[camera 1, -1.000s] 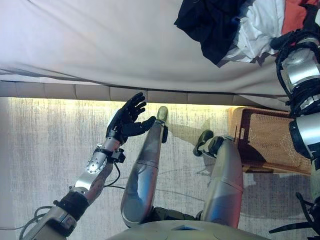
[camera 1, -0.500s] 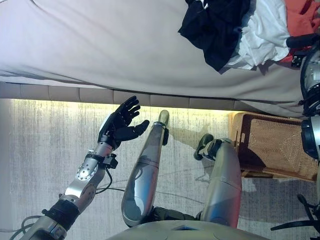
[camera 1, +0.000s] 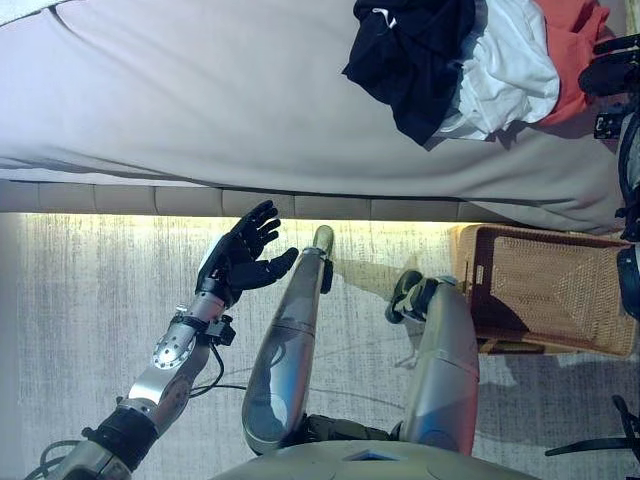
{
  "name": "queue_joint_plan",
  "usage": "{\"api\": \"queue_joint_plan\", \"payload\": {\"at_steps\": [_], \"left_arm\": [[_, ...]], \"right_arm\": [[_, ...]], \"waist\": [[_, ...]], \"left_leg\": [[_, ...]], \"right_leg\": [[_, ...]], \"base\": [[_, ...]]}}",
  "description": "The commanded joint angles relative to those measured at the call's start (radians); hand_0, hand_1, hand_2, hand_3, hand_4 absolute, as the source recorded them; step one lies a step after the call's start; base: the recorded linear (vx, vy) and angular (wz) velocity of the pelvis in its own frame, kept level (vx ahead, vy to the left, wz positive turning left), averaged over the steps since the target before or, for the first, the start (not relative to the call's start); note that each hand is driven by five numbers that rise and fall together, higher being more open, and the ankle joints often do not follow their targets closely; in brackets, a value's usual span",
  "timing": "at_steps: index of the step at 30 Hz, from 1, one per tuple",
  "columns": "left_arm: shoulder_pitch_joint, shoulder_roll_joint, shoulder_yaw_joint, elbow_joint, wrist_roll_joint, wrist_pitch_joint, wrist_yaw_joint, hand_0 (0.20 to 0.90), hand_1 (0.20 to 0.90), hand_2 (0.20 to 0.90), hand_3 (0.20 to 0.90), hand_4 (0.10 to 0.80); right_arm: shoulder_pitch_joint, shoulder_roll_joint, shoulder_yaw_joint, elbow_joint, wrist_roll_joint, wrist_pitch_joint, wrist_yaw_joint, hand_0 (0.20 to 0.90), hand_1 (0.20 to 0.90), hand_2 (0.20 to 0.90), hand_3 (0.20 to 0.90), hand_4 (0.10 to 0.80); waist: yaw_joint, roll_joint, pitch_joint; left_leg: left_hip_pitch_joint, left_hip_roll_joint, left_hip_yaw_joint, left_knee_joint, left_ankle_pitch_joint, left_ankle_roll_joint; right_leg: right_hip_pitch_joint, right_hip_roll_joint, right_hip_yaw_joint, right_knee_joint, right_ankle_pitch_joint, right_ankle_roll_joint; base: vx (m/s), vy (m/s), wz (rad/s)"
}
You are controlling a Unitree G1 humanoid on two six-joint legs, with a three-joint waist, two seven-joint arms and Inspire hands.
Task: Pick up the clothes from the bed and place them into the basket
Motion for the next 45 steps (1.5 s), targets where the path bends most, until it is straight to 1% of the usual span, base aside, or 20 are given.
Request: {"api": "queue_joint_plan", "payload": {"at_steps": [1, 8, 9, 10, 11, 14, 18, 20, 21, 23, 25, 27, 30, 33, 34, 37, 40, 45], "left_arm": [[0.054, 0.001, 0.071, -0.159, 0.035, -0.077, -0.025, 0.9, 0.9, 0.9, 0.9, 0.8], [0.062, 0.012, 0.073, -0.176, 0.047, -0.069, -0.022, 0.9, 0.9, 0.9, 0.9, 0.8], [0.063, 0.013, 0.073, -0.178, 0.047, -0.069, -0.023, 0.9, 0.9, 0.9, 0.9, 0.8], [0.063, 0.015, 0.072, -0.18, 0.048, -0.069, -0.025, 0.9, 0.9, 0.9, 0.9, 0.8], [0.064, 0.018, 0.07, -0.182, 0.044, -0.073, -0.026, 0.9, 0.9, 0.9, 0.9, 0.8], [0.064, 0.015, 0.064, -0.18, 0.044, -0.08, -0.026, 0.9, 0.9, 0.9, 0.9, 0.8], [0.064, 0.01, 0.049, -0.182, 0.056, -0.092, -0.014, 0.9, 0.9, 0.9, 0.9, 0.8], [0.067, 0.006, 0.049, -0.178, 0.054, -0.104, -0.014, 0.9, 0.9, 0.9, 0.9, 0.8], [0.067, 0.006, 0.049, -0.178, 0.054, -0.106, -0.013, 0.9, 0.9, 0.9, 0.9, 0.8], [0.07, 0.004, 0.053, -0.177, 0.053, -0.111, -0.014, 0.9, 0.9, 0.9, 0.9, 0.8], [0.067, 0.004, 0.053, -0.17, 0.049, -0.117, -0.013, 0.9, 0.9, 0.9, 0.9, 0.8], [0.065, 0.005, 0.054, -0.167, 0.045, -0.119, -0.017, 0.9, 0.9, 0.9, 0.9, 0.8], [0.062, 0.006, 0.059, -0.16, 0.041, -0.123, -0.034, 0.9, 0.9, 0.9, 0.9, 0.8], [0.058, 0.003, 0.062, -0.149, 0.041, -0.131, -0.052, 0.9, 0.9, 0.9, 0.9, 0.8], [0.052, 0.004, 0.061, -0.142, 0.039, -0.14, -0.058, 0.9, 0.9, 0.9, 0.9, 0.8], [0.047, 0.005, 0.061, -0.14, 0.039, -0.143, -0.057, 0.9, 0.9, 0.9, 0.9, 0.8], [0.032, 0.008, 0.056, -0.146, 0.043, -0.133, -0.05, 0.9, 0.9, 0.9, 0.9, 0.8], [0.023, 0.008, 0.053, -0.161, 0.049, -0.123, -0.038, 0.9, 0.9, 0.9, 0.9, 0.8]], "right_arm": [[-0.07, -0.12, 0.055, -0.033, -0.009, -0.105, -0.017, 0.3, 0.3, 0.3, 0.2, 0.1], [-0.087, -0.13, 0.051, 0.008, -0.001, -0.108, -0.013, 0.3, 0.3, 0.3, 0.2, 0.1], [-0.088, -0.131, 0.049, 0.007, -0.004, -0.105, -0.015, 0.354, 0.354, 0.354, 0.263, 0.163], [-0.086, -0.132, 0.048, 0.007, -0.007, -0.107, -0.023, 0.526, 0.526, 0.526, 0.464, 0.364], [-0.086, -0.132, 0.047, 0.007, -0.029, -0.119, -0.043, 0.9, 0.9, 0.9, 0.9, 0.8], [-0.084, -0.128, 0.043, -0.011, -0.075, -0.162, -0.115, 0.9, 0.9, 0.9, 0.9, 0.8], [-0.084, -0.12, 0.049, -0.082, -0.189, -0.218, -0.24, 0.9, 0.9, 0.9, 0.9, 0.8], [-0.088, -0.12, 0.074, -0.161, -0.264, -0.234, -0.312, 0.9, 0.9, 0.9, 0.9, 0.8], [-0.089, -0.119, 0.079, -0.175, -0.278, -0.239, -0.328, 0.9, 0.9, 0.9, 0.9, 0.8], [-0.104, -0.124, 0.113, -0.26, -0.349, -0.236, -0.397, 0.9, 0.9, 0.9, 0.9, 0.8], [-0.116, -0.125, 0.131, -0.31, -0.402, -0.234, -0.42, 0.9, 0.9, 0.9, 0.9, 0.8], [-0.122, -0.125, 0.139, -0.327, -0.408, -0.229, -0.411, 0.9, 0.9, 0.9, 0.9, 0.8], [-0.149, -0.12, 0.193, -0.359, -0.454, -0.208, -0.36, 0.9, 0.9, 0.9, 0.9, 0.8], [-0.169, -0.11, 0.257, -0.361, -0.454, -0.144, -0.277, 0.9, 0.9, 0.9, 0.9, 0.8], [-0.176, -0.102, 0.288, -0.343, -0.442, -0.125, -0.247, 0.9, 0.9, 0.9, 0.9, 0.8], [-0.182, -0.092, 0.312, -0.315, -0.418, -0.091, -0.21, 0.9, 0.9, 0.9, 0.9, 0.8], [-0.191, -0.058, 0.329, -0.238, -0.403, -0.053, -0.143, 0.9, 0.9, 0.9, 0.9, 0.8], [-0.198, -0.034, 0.34, -0.143, -0.386, 0.029, -0.021, 0.9, 0.9, 0.9, 0.9, 0.8]], "waist": [[0.016, 0.028, -0.05], [0.023, 0.029, -0.05], [0.023, 0.029, -0.05], [0.023, 0.029, -0.05], [0.022, 0.029, -0.05], [0.021, 0.028, -0.05], [0.015, 0.027, -0.05], [0.011, 0.026, -0.05], [0.01, 0.025, -0.05], [0.008, 0.024, -0.05], [0.008, 0.024, -0.05], [0.008, 0.024, -0.05], [0.015, 0.025, -0.05], [0.021, 0.027, -0.05], [0.026, 0.028, -0.05], [0.03, 0.031, -0.05], [0.041, 0.04, -0.05], [0.05, 0.05, -0.05]], "left_leg": [[0.043, -0.013, 0.063, 0.159, -0.203, 0.082], [0.062, -0.014, 0.062, 0.145, -0.199, 0.086], [0.062, -0.015, 0.062, 0.147, -0.197, 0.086], [0.062, -0.014, 0.062, 0.147, -0.197, 0.086], [0.067, -0.013, 0.063, 0.143, -0.199, 0.087], [0.077, -0.014, 0.062, 0.133, -0.201, 0.088], [0.093, -0.014, 0.064, 0.118, -0.202, 0.089], [0.102, -0.014, 0.067, 0.109, -0.203, 0.09], [0.103, -0.014, 0.067, 0.108, -0.202, 0.091], [0.107, -0.015, 0.069, 0.106, -0.205, 0.092], [0.106, -0.016, 0.07, 0.105, -0.205, 0.092], [0.101, -0.016, 0.071, 0.108, -0.207, 0.092], [0.085, -0.018, 0.072, 0.111, -0.21, 0.093], [0.078, -0.022, 0.072, 0.103, -0.207, 0.094], [0.07, -0.022, 0.071, 0.101, -0.205, 0.096], [0.061, -0.024, 0.071, 0.097, -0.203, 0.097], [0.035, -0.028, 0.067, 0.096, -0.198, 0.099], [0.008, -0.031, 0.065, 0.094, -0.192, 0.1]], "right_leg": [[0.051, 0.067, -0.05, -0.07, 0.037, -0.048], [0.073, 0.067, -0.059, -0.084, 0.04, -0.051], [0.072, 0.067, -0.059, -0.082, 0.04, -0.05], [0.073, 0.066, -0.059, -0.083, 0.041, -0.051], [0.076, 0.066, -0.059, -0.084, 0.041, -0.05], [0.086, 0.069, -0.058, -0.093, 0.041, -0.049], [0.099, 0.072, -0.057, -0.104, 0.041, -0.048], [0.106, 0.072, -0.057, -0.109, 0.043, -0.048], [0.107, 0.071, -0.057, -0.11, 0.043, -0.048], [0.112, 0.07, -0.059, -0.113, 0.044, -0.047], [0.11, 0.07, -0.059, -0.115, 0.045, -0.045], [0.106, 0.069, -0.059, -0.113, 0.045, -0.044], [0.09, 0.066, -0.06, -0.108, 0.045, -0.043], [0.081, 0.065, -0.061, -0.109, 0.047, -0.043], [0.072, 0.064, -0.063, -0.109, 0.048, -0.044], [0.063, 0.063, -0.065, -0.108, 0.048, -0.045], [0.037, 0.066, -0.066, -0.101, 0.049, -0.045], [0.007, 0.068, -0.066, -0.092, 0.049, -0.048]], "base": [[0.0, 0.0, 0.0], [0.0, 0.0, 0.0], [0.0, 0.0, 0.0], [-0.011, 0.007, -0.03], [0.0, 0.0, 0.0], [0.0, 0.0, 0.0], [-0.002, 0.01, 0.0], [-0.007, 0.044, -0.01], [0.0, 0.0, 0.0], [0.0, 0.0, 0.0], [0.0, 0.0, 0.0], [0.0, 0.0, 0.0], [-0.024, -0.002, 0.01], [-0.033, -0.009, 0.03], [-0.039, -0.012, 0.03], [-0.031, -0.022, 0.04], [-0.034, -0.032, 0.03], [-0.014, -0.017, 0.04]]}}
